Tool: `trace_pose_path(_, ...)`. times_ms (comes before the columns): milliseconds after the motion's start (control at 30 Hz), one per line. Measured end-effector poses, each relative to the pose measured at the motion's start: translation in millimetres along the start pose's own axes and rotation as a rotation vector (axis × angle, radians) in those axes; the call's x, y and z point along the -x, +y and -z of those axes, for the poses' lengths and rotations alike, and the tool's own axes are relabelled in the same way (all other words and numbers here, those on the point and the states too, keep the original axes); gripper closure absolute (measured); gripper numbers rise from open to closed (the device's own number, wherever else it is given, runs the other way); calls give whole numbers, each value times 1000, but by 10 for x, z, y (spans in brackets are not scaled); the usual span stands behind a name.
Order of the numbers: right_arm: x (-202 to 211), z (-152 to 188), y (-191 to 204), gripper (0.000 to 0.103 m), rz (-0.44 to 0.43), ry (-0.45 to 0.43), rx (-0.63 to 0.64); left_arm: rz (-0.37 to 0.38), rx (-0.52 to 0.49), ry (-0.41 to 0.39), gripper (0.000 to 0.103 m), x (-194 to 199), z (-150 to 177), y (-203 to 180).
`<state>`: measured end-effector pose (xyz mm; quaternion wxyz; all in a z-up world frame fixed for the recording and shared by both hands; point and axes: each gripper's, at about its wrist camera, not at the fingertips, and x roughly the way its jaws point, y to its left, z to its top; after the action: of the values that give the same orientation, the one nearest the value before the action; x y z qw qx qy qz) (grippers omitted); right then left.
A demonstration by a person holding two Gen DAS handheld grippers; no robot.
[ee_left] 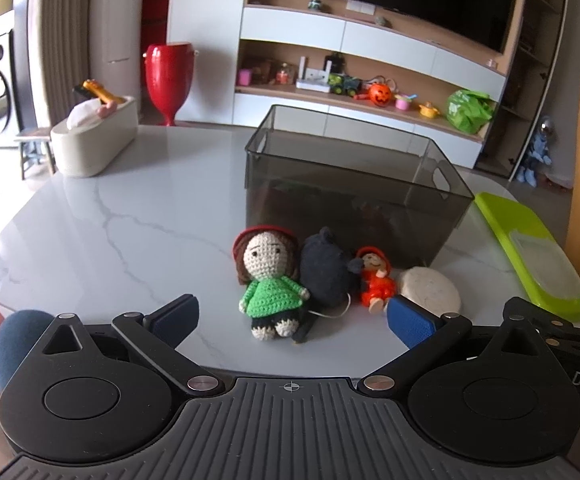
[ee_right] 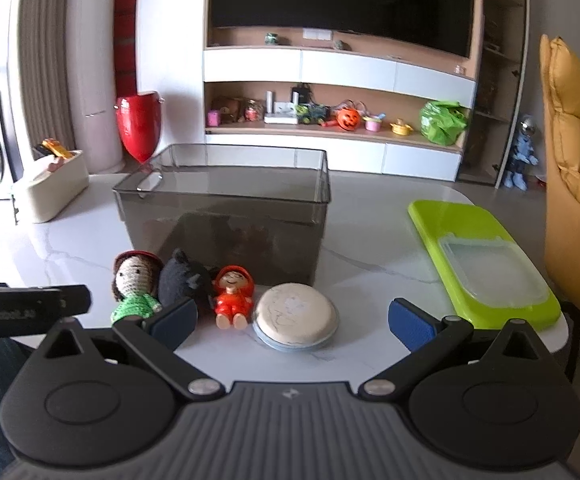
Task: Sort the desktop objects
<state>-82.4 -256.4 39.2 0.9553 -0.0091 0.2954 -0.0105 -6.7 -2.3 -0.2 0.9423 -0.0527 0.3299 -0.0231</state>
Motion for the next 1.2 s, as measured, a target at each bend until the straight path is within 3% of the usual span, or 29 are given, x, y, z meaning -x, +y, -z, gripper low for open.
trace_pose_path(267,47,-11,-16,0,-51,-66,-35,-4,-15,21,0,-33,-18,-42)
trace_pose_path(567,63,49,22,2,-53,-57,-14,-5,-22,25,0,2,-3,-47)
trace_pose_path(633,71,49,16,12,-50,-58,-27,-10,-26,24,0,-17,-3,-49)
trace_pose_path(700,40,43,-13,35,-47,-34,-46,-11,-32,23,0,-17,2,-57)
trace_pose_path(733,22,41,-29,38,-47,-21,-57,-10,-33,24,0,-20,4,-59)
trace_pose_path(867,-34,46,-91,26,-80,11,-89,-8,-38,29,0,-27,9,-70)
trace_pose_path(967,-12,68,-45,24,-56,-5,-66,-7,-40,35,0,-36,12,-76)
trace_pose_path(1100,23,77,2,10,-39,-25,-43,-6,-45,37,0,-40,18,-77)
trace_pose_path(1200,40,71,16,5,-33,-34,-35,-7,-43,36,0,-29,23,-83)
